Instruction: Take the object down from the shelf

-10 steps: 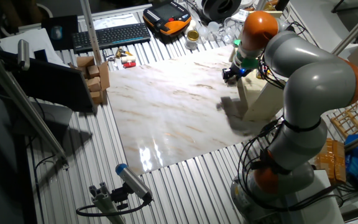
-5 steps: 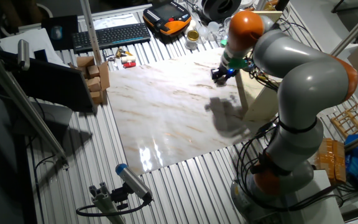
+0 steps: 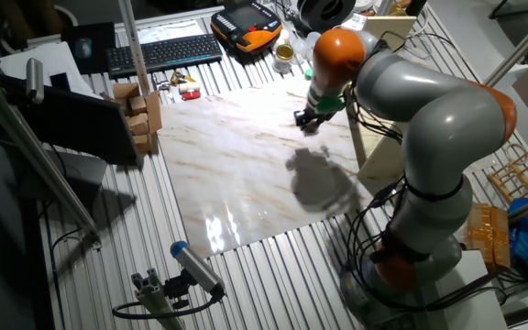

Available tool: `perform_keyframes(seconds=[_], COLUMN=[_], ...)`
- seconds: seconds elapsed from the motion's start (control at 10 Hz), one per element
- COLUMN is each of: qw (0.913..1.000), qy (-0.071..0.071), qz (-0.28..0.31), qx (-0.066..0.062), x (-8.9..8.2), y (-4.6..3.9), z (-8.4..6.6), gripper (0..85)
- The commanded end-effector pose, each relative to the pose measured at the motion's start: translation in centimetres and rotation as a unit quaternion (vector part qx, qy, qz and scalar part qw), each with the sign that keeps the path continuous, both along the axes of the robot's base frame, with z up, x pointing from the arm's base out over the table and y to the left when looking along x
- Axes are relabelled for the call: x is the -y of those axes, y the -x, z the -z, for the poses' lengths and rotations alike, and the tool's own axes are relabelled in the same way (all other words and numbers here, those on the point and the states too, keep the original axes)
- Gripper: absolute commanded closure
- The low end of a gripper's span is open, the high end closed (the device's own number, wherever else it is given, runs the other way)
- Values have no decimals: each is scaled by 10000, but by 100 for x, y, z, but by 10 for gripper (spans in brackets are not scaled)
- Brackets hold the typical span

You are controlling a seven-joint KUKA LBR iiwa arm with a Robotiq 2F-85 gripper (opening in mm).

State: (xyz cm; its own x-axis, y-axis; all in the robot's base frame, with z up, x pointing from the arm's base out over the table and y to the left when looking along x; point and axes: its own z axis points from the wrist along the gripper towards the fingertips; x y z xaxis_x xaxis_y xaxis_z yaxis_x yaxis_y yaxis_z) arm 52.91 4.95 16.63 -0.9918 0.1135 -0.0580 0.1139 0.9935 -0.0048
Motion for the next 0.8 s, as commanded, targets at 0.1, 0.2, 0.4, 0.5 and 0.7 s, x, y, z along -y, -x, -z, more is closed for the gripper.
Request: perform_keyframes(seconds=[0.1, 0.2, 0.4, 0.5, 0.7], qw=[10000, 10000, 10000, 9999, 9999], qy=[26, 31, -17, -49, -26], qz=[16, 46, 84, 100, 107], qx=[24, 16, 47, 70, 47], x=[-69, -100, -152, -160, -161], y=[-11, -17, -28, -32, -36], z=[106, 158, 260, 302, 308], gripper=[850, 850, 850, 850, 850])
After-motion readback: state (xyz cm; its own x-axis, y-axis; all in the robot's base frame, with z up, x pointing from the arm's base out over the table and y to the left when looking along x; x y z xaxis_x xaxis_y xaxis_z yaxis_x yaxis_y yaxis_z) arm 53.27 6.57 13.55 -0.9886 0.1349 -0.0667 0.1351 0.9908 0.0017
